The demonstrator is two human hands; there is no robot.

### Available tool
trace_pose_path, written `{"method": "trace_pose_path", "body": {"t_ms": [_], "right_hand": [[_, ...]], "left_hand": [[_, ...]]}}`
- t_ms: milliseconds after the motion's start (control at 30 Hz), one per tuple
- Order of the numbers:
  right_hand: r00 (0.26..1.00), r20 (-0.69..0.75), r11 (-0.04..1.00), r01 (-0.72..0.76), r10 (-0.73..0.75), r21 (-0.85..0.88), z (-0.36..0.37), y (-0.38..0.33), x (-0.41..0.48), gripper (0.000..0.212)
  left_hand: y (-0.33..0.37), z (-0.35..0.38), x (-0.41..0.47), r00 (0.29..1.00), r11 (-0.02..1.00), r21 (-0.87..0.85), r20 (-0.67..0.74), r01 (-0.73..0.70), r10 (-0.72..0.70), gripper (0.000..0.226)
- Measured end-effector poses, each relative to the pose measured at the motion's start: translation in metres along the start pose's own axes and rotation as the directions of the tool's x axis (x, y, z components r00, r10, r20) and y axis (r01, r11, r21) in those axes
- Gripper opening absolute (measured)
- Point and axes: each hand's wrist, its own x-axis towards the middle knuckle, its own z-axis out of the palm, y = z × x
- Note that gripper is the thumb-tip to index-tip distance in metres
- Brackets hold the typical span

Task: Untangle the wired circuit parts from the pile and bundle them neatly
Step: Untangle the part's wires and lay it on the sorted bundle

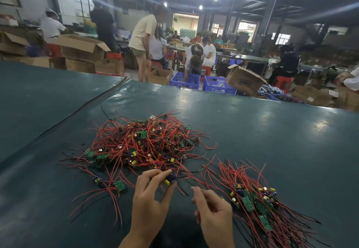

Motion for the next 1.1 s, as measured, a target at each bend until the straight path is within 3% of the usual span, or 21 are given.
{"method": "trace_pose_path", "body": {"t_ms": [100, 267, 500, 633, 767, 867, 1000, 1100], "right_hand": [[0.996, 0.09, 0.999, -0.026, 0.03, -0.048, 0.006, 0.002, -0.001, 0.022], [0.996, 0.012, 0.994, -0.092, 0.093, -0.063, 0.005, 0.006, 0.003, 0.035], [0.977, -0.071, 0.98, -0.2, 0.199, -0.007, 0.004, 0.011, 0.008, 0.032], [0.954, -0.142, 0.963, -0.252, 0.264, 0.092, 0.001, 0.009, 0.01, 0.026], [0.932, -0.185, 0.943, -0.28, 0.311, 0.178, -0.002, 0.004, 0.011, 0.022], [0.925, -0.176, 0.93, -0.296, 0.336, 0.218, 0.0, 0.001, 0.011, 0.021], [0.936, -0.102, 0.928, -0.31, 0.336, 0.209, 0.005, 0.0, 0.009, 0.027], [0.941, -0.085, 0.936, -0.311, 0.328, 0.163, 0.006, 0.0, 0.008, 0.026]], "left_hand": [[0.0, 0.003, -0.006, 0.985, 0.993, -0.002, 0.126, -0.122, 0.121, 0.045], [0.004, 0.006, -0.011, 0.966, 0.988, -0.092, 0.214, -0.124, 0.141, 0.056], [0.008, 0.007, -0.011, 0.957, 0.979, -0.114, 0.218, -0.171, 0.193, 0.04], [0.015, 0.006, -0.011, 0.96, 0.955, -0.246, 0.181, -0.165, 0.212, 0.018], [0.019, 0.006, -0.015, 0.921, 0.946, -0.315, 0.342, -0.075, 0.187, 0.02], [0.018, 0.011, -0.016, 0.883, 0.964, -0.244, 0.469, 0.101, 0.026, 0.042], [0.017, 0.011, -0.013, 0.865, 0.9, -0.304, 0.483, 0.312, -0.137, 0.041], [0.017, 0.01, -0.012, 0.897, 0.866, -0.35, 0.388, 0.357, -0.213, 0.039]]}}
